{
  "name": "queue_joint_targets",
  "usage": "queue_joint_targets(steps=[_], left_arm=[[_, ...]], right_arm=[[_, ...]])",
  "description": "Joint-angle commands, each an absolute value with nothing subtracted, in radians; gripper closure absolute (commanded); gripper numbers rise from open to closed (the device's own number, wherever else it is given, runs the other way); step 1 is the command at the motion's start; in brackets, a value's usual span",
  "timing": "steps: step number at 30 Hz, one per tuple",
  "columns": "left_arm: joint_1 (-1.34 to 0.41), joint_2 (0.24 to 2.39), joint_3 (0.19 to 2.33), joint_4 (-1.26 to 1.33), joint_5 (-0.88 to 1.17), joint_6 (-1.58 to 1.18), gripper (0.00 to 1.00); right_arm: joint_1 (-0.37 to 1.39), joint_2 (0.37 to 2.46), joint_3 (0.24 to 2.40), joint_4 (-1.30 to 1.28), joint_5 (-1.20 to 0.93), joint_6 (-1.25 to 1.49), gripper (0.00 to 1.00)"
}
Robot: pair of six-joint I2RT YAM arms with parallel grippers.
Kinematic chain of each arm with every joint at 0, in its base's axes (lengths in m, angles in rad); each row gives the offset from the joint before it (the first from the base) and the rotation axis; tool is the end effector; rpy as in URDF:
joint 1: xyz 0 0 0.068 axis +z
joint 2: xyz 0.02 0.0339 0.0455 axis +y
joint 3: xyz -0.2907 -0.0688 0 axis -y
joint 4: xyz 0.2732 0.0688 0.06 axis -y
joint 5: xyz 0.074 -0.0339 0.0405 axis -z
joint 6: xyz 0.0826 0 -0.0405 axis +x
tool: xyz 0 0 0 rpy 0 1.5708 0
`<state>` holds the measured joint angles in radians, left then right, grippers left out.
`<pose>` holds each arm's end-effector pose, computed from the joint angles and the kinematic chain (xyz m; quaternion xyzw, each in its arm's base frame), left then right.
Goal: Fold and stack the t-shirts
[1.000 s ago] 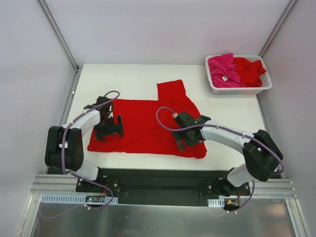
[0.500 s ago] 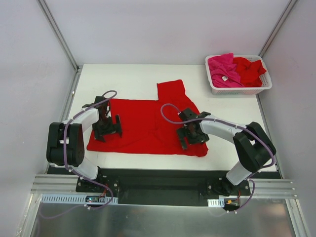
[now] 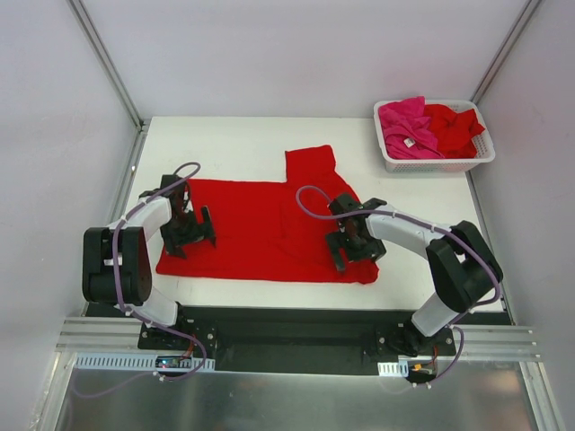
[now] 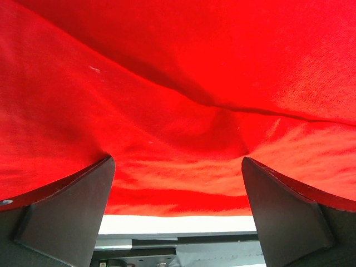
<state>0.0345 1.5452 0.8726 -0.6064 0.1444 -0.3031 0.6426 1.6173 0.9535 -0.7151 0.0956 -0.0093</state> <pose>0.3087 -0.0012 0.1317 -0.1554 0.9745 -0.0901 0.1341 0.2573 0.1827 0.1295 -0.3140 0.9434 -0.0154 0.1057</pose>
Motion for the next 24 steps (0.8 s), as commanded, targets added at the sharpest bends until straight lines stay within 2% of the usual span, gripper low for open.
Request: queue_joint_targets(steps=[1, 6, 11, 15, 24], left_arm=[[0.048, 1.453, 0.917, -0.649, 0.19, -0.333, 0.0], [0.041, 1.396, 1.044, -0.716, 0.195, -0.345, 0.01], [0.041, 1.423, 1.117, -0.741, 0.195, -0.327, 0.01], [0.028, 1.411, 1.103, -0.739, 0.216, -0.322, 0.01], [0.003, 1.289, 0.974, -0.741, 0.259, -0.307, 0.01]], right_arm=[[0.637, 1.577, 1.048, -0.842, 0.109, -0.017, 0.04], [0.638, 1.574, 1.182, -0.89, 0.15, -0.021, 0.04], [0.637, 1.657, 1.233, -0.821, 0.175, -0.038, 0.04], [0.637, 1.713, 1.236, -0.697, 0.166, -0.044, 0.04], [0.64, 1.861, 1.428, -0.653, 0.14, -0.071, 0.04]])
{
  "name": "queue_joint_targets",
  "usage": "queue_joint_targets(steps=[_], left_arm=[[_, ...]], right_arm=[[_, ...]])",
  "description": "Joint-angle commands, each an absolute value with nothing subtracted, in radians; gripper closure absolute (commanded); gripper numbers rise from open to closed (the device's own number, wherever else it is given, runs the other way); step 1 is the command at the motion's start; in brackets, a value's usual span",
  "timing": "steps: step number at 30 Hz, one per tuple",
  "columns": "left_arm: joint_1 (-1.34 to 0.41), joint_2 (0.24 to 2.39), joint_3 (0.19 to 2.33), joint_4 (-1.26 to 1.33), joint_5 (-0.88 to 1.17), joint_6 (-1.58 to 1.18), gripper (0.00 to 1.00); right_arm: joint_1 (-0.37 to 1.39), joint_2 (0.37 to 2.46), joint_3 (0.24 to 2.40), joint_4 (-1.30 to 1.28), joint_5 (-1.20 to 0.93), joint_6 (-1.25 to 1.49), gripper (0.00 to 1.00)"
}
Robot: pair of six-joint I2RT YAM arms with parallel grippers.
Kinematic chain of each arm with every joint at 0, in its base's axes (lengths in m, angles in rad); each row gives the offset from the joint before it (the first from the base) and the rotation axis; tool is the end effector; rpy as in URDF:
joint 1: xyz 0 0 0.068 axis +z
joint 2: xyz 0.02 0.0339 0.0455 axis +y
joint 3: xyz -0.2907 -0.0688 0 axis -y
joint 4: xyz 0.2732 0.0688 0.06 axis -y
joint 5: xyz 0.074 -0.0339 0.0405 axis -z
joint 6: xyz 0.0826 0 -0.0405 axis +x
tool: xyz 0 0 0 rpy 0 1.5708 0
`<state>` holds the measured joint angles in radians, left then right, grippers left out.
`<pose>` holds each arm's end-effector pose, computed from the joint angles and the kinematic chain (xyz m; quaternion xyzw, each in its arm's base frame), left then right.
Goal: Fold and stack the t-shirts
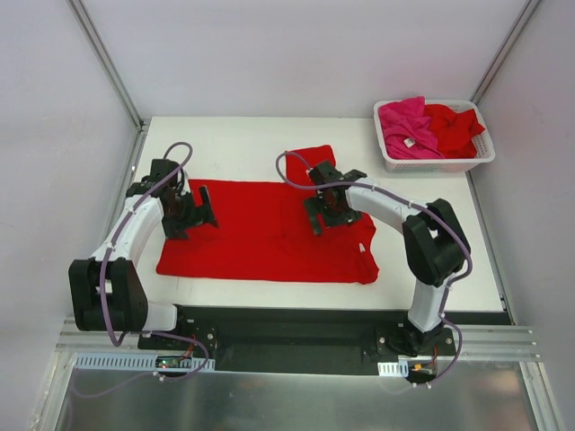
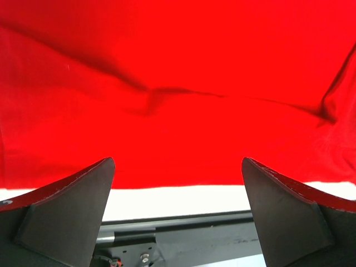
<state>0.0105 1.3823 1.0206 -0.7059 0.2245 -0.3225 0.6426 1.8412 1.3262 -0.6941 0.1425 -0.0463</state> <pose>0.3170 -0.0151 0.2231 -0.1320 0.9537 -0.1456 0.2275 0.3433 0.2424 0.1656 -0.3193 0.9279 -0.0142 0.1921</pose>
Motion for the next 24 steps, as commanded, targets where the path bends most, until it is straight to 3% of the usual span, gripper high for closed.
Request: queue_joint_targets(steps=[1, 9, 18, 24], left_arm=[[0.003, 1.279, 0.963, -0.739, 0.261, -0.305, 0.01], [0.003, 1.22, 0.907, -0.741, 0.288, -0.307, 0.01], [-0.025, 1.218, 0.894, -0.742, 0.291, -0.305, 0.01], [-0.031, 1.229, 0.9, -0.741, 0.288, -0.305, 0.01]], right_arm=[[0.638, 1.868, 1.442, -0.655, 0.141, -0.077, 0.04], [0.64, 1.931, 1.557, -0.652, 0.14, -0.08, 0.04], [0.641, 2.005, 1.686, -0.63, -0.075, -0.043, 0.04], [0.684, 2.072, 1.802, -0.656, -0.094, -0.031, 0.04]])
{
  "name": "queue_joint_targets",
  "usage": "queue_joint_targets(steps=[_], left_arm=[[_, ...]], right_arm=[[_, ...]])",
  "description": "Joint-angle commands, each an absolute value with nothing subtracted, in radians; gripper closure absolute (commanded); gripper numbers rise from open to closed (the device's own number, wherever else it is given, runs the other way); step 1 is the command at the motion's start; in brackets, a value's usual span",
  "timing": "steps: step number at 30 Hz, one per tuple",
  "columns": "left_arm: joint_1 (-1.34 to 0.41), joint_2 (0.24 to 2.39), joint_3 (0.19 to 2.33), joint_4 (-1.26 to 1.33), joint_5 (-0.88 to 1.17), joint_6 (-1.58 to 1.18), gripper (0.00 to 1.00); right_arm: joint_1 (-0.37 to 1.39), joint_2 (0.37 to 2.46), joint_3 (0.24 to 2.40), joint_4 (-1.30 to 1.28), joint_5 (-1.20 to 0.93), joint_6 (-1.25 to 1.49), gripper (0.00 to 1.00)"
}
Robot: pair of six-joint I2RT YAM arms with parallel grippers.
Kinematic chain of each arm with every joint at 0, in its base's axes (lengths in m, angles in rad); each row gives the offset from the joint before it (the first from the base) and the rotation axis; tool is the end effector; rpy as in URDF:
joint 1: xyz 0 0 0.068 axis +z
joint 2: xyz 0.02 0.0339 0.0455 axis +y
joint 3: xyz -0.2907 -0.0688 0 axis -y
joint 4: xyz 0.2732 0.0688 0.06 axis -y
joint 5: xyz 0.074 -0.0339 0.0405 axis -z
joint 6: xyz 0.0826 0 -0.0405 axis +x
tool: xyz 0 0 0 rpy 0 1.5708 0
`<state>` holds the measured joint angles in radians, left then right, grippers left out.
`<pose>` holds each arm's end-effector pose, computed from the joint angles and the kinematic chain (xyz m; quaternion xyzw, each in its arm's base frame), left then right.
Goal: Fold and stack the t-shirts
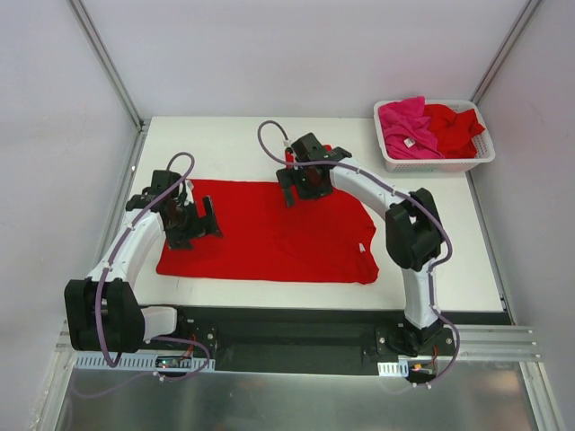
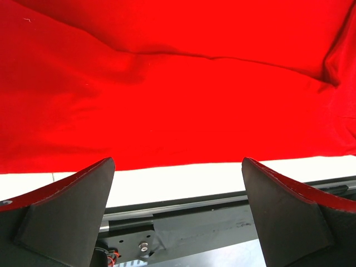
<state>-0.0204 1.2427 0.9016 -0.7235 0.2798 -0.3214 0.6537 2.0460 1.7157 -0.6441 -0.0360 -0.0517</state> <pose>0.2777 -0.0285 0.2197 -0.1092 0.9531 -0.1752 0.2214 0.4101 0.3179 0.2106 -0.3351 0.8951 0.1035 0.2754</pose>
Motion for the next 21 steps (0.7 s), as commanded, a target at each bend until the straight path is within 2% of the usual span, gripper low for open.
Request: queue_joint_targets(steps=[1, 7, 10, 11, 14, 16, 18, 21], left_arm=[[-0.031, 1.227, 0.902, -0.741, 0.288, -0.307, 0.01], [-0.031, 1.22, 0.9, -0.746, 0.275, -0.304, 0.01], [-0.031, 1.215, 0.899, -0.749, 0.273, -0.305, 0.01], [-0.031, 1.215, 0.899, -0.749, 0.273, -0.304, 0.01], [-0.031, 1.212, 0.902, -0.753, 0.276, -0.301, 0.01], [-0.031, 1.212, 0.907, -0.758, 0.282, -0.301, 0.01], [-0.032, 1.212, 0.904, -0.759, 0.285, -0.308, 0.01], [-0.037, 1.203, 0.888, -0.759, 0.295, -0.325, 0.01]], right_arm=[[0.692, 2.083, 1.83, -0.663, -0.098, -0.034, 0.04], [0.721, 2.157, 1.891, -0.696, -0.107, -0.029, 0.03], [0.738, 2.177, 1.893, -0.696, -0.107, -0.028, 0.07], [0.739, 2.178, 1.887, -0.696, -0.101, -0.029, 0.12], [0.747, 2.178, 1.868, -0.68, -0.077, -0.028, 0.16], [0.747, 2.174, 1.844, -0.652, -0.061, -0.026, 0.25], [0.749, 2.175, 1.838, -0.641, -0.055, -0.028, 0.27], [0.749, 2.187, 1.848, -0.629, -0.043, -0.028, 0.42]])
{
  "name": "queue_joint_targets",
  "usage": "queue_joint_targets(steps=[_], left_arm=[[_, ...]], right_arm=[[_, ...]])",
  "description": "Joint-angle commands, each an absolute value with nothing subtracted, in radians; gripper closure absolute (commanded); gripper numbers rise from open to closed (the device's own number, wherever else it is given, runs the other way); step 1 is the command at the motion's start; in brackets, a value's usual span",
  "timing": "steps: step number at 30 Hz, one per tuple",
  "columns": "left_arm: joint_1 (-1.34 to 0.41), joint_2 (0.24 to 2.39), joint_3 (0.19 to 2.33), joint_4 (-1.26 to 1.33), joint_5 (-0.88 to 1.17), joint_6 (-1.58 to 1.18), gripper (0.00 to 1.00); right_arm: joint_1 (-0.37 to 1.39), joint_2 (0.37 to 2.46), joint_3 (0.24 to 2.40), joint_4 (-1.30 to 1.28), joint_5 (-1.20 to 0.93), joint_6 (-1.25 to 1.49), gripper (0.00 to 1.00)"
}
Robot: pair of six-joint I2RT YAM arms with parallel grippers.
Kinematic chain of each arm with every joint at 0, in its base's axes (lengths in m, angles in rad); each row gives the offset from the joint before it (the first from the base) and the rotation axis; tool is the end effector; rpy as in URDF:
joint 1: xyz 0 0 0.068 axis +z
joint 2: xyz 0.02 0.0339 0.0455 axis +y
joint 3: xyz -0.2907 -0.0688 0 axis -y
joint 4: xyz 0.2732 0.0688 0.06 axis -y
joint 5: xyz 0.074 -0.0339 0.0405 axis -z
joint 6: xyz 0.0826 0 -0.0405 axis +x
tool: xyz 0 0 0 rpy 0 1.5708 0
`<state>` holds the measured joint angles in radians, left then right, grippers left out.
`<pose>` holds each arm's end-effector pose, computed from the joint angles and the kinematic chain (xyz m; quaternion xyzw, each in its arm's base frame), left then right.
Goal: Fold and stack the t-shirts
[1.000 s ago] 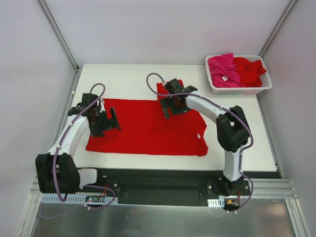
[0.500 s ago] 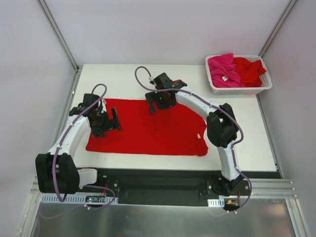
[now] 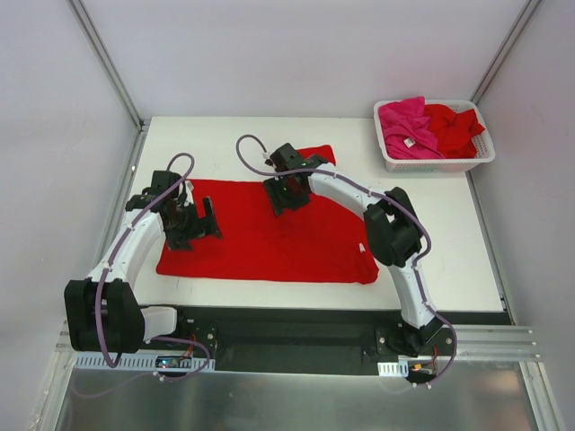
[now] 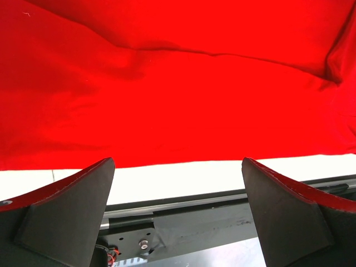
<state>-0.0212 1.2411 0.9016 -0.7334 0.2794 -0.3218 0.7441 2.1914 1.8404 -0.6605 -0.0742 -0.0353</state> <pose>0.2762 -0.0286 0.2194 -0.1098 0.9540 -0.1746 0.2174 0.3999 0.3765 0.1799 -0.3744 0.8846 0.1292 0.2463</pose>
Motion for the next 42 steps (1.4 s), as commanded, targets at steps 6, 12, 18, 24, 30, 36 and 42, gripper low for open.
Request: queue_joint_targets(steps=[6, 12, 18, 24, 30, 36, 42], left_arm=[[-0.052, 1.186, 0.874, -0.764, 0.302, -0.334, 0.01], [-0.066, 1.189, 0.882, -0.772, 0.301, -0.334, 0.01], [-0.081, 1.206, 0.902, -0.787, 0.288, -0.328, 0.0], [-0.084, 1.221, 0.914, -0.787, 0.279, -0.322, 0.01], [-0.086, 1.227, 0.917, -0.784, 0.275, -0.319, 0.01], [-0.086, 1.22, 0.9, -0.782, 0.273, -0.316, 0.01], [-0.086, 1.213, 0.891, -0.776, 0.282, -0.321, 0.01]], right_arm=[[0.749, 2.233, 1.873, -0.634, -0.04, -0.028, 0.48], [0.749, 2.284, 1.908, -0.621, -0.052, -0.021, 0.48], [0.746, 2.315, 1.953, -0.621, -0.064, -0.011, 0.63], [0.746, 2.316, 1.956, -0.624, -0.064, -0.012, 0.71], [0.746, 2.312, 1.948, -0.627, -0.063, -0.014, 0.82], [0.745, 2.29, 1.951, -0.64, -0.048, -0.02, 0.91], [0.747, 2.257, 1.962, -0.66, -0.022, -0.032, 0.92]])
